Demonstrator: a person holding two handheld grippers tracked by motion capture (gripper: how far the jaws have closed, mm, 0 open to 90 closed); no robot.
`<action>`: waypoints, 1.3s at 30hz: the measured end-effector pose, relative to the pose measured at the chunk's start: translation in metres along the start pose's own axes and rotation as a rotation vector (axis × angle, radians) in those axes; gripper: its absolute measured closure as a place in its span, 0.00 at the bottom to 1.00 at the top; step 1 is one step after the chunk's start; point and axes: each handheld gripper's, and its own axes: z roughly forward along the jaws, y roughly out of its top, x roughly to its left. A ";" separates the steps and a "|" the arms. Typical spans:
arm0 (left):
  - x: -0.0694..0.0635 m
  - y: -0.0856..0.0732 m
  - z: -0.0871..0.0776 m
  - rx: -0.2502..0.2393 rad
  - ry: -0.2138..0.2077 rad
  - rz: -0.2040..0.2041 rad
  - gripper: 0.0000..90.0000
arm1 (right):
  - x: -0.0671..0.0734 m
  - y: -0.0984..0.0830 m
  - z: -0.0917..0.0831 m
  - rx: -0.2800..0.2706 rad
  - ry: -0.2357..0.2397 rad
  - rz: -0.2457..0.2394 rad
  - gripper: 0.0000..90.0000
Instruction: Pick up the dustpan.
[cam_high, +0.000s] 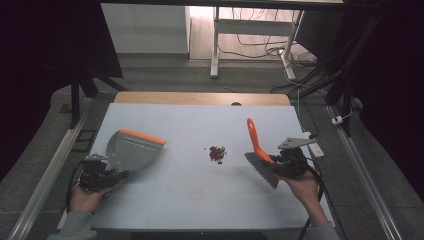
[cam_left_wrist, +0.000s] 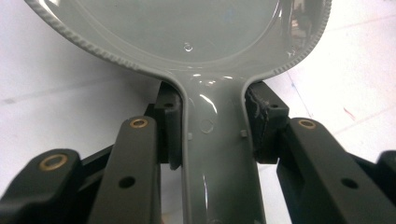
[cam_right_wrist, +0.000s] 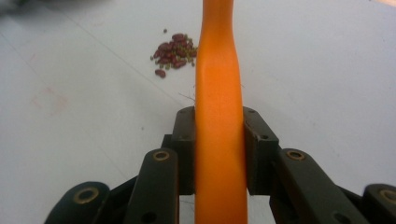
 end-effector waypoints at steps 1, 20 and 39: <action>-0.001 0.001 -0.001 -0.010 -0.008 0.005 0.69 | 0.000 0.003 0.002 -0.006 0.000 0.004 0.78; -0.005 0.005 -0.009 -0.097 -0.088 0.059 0.69 | -0.008 0.022 0.010 -0.064 0.011 0.009 0.78; -0.025 0.012 -0.010 -0.094 -0.190 0.165 0.69 | -0.007 0.020 0.007 -0.070 0.014 -0.002 0.78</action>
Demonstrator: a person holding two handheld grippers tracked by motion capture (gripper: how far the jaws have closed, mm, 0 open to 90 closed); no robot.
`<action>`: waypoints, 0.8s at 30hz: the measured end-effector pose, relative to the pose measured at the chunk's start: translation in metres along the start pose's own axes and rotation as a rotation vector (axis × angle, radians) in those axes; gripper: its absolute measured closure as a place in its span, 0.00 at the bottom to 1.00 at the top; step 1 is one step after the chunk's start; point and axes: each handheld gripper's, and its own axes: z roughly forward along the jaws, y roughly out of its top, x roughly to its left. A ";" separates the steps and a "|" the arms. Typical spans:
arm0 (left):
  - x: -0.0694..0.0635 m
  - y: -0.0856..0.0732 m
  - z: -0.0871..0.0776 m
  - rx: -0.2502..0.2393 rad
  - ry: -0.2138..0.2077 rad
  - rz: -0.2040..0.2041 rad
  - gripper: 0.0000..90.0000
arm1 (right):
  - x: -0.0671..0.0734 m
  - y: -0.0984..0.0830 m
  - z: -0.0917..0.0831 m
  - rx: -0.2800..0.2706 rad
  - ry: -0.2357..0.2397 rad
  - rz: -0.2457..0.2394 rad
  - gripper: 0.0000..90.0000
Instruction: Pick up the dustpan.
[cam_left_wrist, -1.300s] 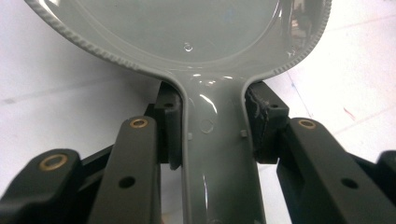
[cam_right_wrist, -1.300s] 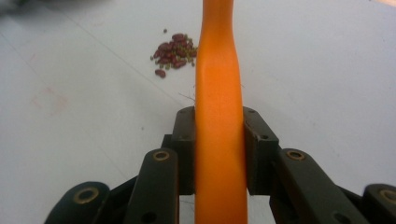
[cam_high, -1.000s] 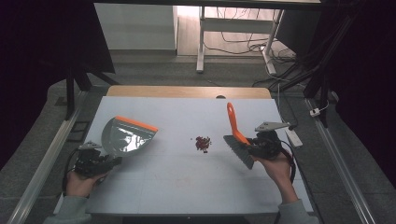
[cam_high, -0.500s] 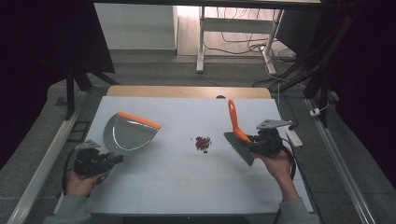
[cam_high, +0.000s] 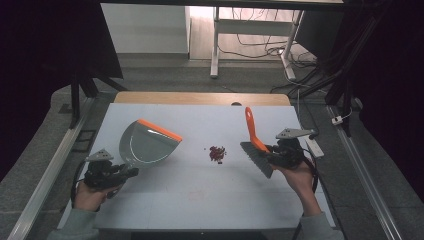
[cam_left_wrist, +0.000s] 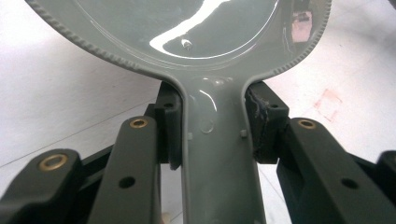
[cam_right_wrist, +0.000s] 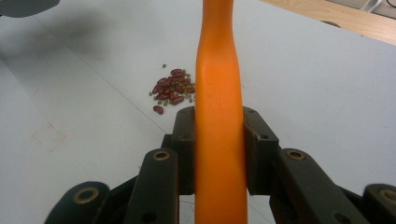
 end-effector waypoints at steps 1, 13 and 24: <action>-0.001 0.001 0.001 0.001 -0.005 0.004 0.69 | 0.000 0.000 0.000 0.001 0.001 0.000 0.78; -0.013 0.006 0.005 0.026 -0.058 0.069 0.69 | 0.000 -0.001 0.001 0.004 0.004 0.001 0.78; -0.026 0.008 0.014 0.093 -0.097 0.132 0.69 | -0.001 -0.003 0.003 0.010 0.006 0.002 0.78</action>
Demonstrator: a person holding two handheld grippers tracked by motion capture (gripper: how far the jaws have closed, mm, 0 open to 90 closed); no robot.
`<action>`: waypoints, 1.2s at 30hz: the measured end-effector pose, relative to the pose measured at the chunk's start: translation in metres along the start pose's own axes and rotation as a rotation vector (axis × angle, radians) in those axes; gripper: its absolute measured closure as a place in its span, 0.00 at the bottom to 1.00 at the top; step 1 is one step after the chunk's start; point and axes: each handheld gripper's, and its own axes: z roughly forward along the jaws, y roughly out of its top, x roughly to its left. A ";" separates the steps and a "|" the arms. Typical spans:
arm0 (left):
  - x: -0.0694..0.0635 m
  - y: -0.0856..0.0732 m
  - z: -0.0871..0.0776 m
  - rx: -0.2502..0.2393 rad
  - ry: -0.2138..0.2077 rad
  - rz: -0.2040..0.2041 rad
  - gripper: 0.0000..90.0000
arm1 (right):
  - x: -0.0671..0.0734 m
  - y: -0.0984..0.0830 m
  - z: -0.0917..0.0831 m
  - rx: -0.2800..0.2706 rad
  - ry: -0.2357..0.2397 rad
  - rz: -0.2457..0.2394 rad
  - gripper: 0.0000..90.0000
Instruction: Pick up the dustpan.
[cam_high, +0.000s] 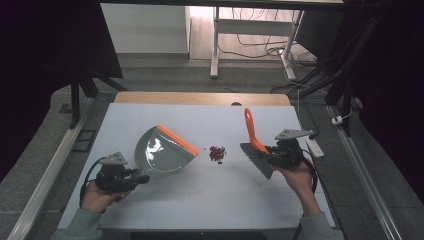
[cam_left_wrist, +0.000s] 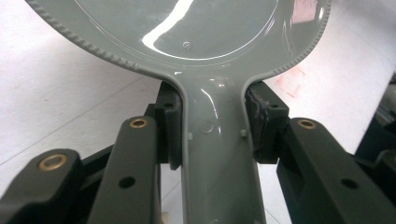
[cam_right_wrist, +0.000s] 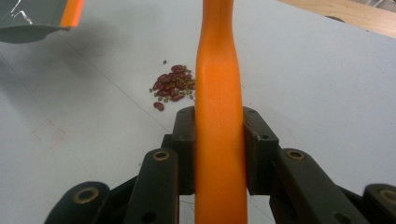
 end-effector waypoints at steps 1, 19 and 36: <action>-0.001 0.000 0.001 0.005 -0.004 0.006 0.69 | 0.000 0.000 0.000 0.002 0.001 0.000 0.78; -0.020 0.005 0.023 0.136 -0.077 0.093 0.69 | -0.001 0.000 0.000 0.003 -0.001 -0.001 0.78; -0.027 0.017 0.050 0.226 -0.077 0.125 0.69 | -0.002 -0.001 0.001 0.011 -0.008 0.005 0.78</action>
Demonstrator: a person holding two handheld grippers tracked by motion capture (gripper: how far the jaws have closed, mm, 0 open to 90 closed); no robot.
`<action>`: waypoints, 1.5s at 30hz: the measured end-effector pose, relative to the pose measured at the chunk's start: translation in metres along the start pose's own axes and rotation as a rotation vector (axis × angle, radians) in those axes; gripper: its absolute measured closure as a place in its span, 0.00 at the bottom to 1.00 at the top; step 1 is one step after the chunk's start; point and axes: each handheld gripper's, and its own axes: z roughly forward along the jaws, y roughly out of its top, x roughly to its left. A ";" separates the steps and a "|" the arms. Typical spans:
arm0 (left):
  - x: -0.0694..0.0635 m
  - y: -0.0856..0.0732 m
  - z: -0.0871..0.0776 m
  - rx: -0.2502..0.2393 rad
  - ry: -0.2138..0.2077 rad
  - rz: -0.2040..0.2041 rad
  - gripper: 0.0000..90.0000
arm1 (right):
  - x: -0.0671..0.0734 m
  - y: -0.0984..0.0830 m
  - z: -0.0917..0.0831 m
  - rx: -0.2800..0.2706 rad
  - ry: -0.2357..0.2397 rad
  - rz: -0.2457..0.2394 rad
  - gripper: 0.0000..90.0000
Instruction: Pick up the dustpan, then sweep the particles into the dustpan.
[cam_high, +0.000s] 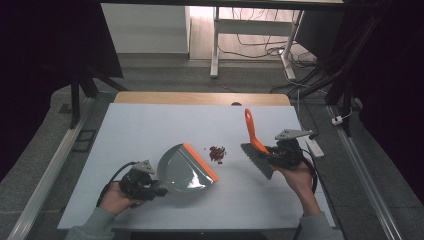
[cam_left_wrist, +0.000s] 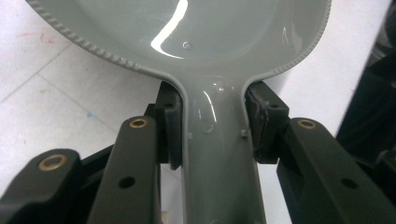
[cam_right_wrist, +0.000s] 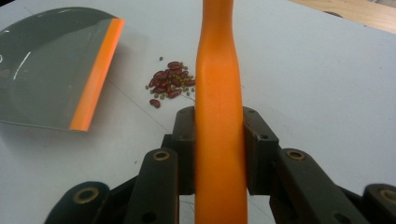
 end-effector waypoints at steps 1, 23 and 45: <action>0.001 0.003 0.002 0.008 0.006 0.000 0.69 | 0.000 0.000 0.000 0.001 -0.001 0.000 0.78; 0.001 0.021 0.021 0.080 -0.028 -0.011 0.68 | 0.000 0.000 0.002 0.009 -0.007 -0.002 0.78; 0.002 0.022 0.024 0.089 -0.037 -0.019 0.69 | 0.005 0.018 0.015 -0.022 -0.016 -0.019 0.78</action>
